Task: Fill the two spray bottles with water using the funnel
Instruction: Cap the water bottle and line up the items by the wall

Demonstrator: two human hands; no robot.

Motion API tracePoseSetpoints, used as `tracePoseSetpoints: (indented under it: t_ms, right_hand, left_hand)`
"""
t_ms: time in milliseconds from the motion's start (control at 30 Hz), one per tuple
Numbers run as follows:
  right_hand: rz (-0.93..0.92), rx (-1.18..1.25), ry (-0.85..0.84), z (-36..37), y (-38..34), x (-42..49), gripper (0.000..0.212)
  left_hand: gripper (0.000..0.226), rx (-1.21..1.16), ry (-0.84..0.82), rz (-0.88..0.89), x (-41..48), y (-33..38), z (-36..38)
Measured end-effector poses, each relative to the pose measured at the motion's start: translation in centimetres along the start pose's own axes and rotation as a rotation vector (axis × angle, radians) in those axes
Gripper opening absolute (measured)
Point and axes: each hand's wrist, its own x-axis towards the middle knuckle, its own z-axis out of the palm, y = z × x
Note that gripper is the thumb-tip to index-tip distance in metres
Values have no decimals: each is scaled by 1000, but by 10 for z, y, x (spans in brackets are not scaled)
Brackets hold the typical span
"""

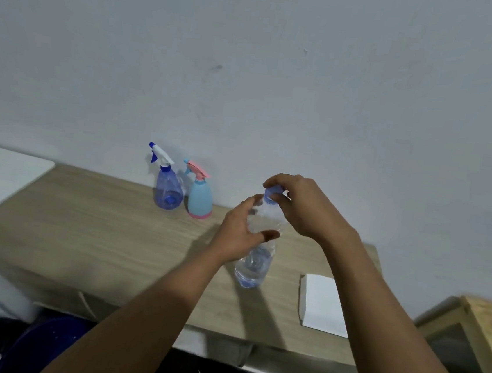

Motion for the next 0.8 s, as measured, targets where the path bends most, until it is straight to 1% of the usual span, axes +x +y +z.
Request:
tracePoseSetpoints:
  t_ms: [133, 233, 300, 367, 467, 500, 600, 700, 733, 800]
  right_hand:
    - [-21, 4, -96, -9, 6, 9, 34]
    - [-23, -3, -138, -16, 9, 14, 30]
    - [-1, 2, -109, -16, 10, 17, 27]
    - [28, 7, -78, -13, 8, 18, 30]
    - [85, -71, -33, 0, 2, 16, 25]
    - [116, -120, 2, 6, 0, 15, 28]
    - [200, -299, 138, 19, -5, 10, 47]
    - [246, -420, 196, 22, -7, 5, 59]
    - [241, -392, 202, 22, -4, 5, 60]
    - [162, -181, 168, 22, 5, 4, 59]
  left_hand:
    - [84, -1, -30, -2, 1, 2, -2]
    - [83, -15, -60, -8, 3, 5, -5]
    - [84, -22, -58, -14, 4, 4, -4]
    - [84, -12, -32, -10, 2, 2, -1]
    - [85, -22, 0, -22, 1, 1, 2]
    - [88, -23, 0, -29, 0, 1, 2]
    - [94, -4, 4, -40, -1, 2, 5]
    - [93, 6, 15, -53, -4, 2, 9]
    - [93, 9, 14, -58, -3, 2, 9]
    - [95, 15, 11, -64, -1, 1, 6]
